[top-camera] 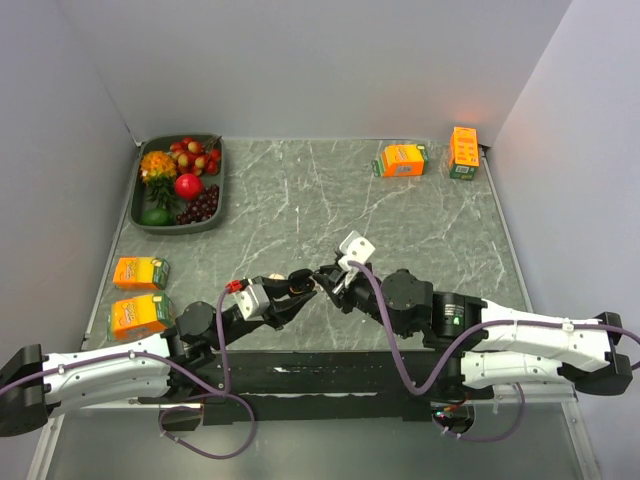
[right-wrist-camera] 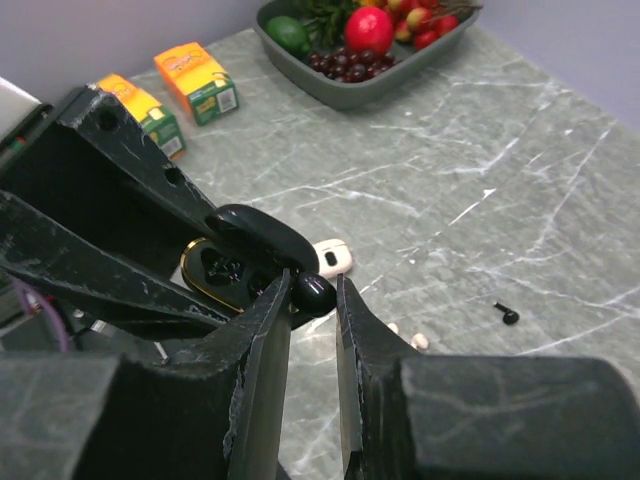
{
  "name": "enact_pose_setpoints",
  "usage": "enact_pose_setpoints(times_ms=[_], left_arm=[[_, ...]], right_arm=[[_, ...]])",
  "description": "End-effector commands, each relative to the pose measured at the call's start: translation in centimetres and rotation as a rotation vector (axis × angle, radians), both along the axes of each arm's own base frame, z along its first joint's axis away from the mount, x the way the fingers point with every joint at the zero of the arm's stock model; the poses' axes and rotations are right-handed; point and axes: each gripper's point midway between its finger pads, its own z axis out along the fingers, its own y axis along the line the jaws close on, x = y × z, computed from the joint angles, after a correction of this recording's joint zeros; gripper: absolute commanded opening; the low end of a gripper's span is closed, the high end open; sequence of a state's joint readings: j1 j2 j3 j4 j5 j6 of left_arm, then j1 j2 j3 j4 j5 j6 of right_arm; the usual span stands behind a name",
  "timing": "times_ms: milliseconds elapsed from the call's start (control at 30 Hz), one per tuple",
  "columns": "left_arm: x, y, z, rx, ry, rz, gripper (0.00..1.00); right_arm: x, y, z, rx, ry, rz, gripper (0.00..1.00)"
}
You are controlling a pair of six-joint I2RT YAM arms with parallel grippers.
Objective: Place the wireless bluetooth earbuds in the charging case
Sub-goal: Place the earbud in the charging case.
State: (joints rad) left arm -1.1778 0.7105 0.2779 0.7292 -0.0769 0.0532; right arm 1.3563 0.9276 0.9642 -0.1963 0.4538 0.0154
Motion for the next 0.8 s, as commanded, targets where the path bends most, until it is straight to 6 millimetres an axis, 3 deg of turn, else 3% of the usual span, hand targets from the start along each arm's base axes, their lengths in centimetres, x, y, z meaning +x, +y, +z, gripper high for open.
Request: enact_pose_setpoints(times_ms=[0, 333, 767], left_arm=[[0.0, 0.3, 2.7, -0.087, 0.006, 0.002, 0.01], [0.7, 0.1, 2.4, -0.083, 0.032, 0.032, 0.01], [1.0, 0.2, 2.9, -0.107, 0.029, 0.052, 0.01]], right_arm=[[0.7, -0.7, 3.6, 0.120, -0.117, -0.074, 0.00], [0.9, -2.0, 5.4, 0.162, -0.267, -0.175, 0.00], [0.0, -0.7, 4.2, 0.117, -0.342, -0.172, 0.00]])
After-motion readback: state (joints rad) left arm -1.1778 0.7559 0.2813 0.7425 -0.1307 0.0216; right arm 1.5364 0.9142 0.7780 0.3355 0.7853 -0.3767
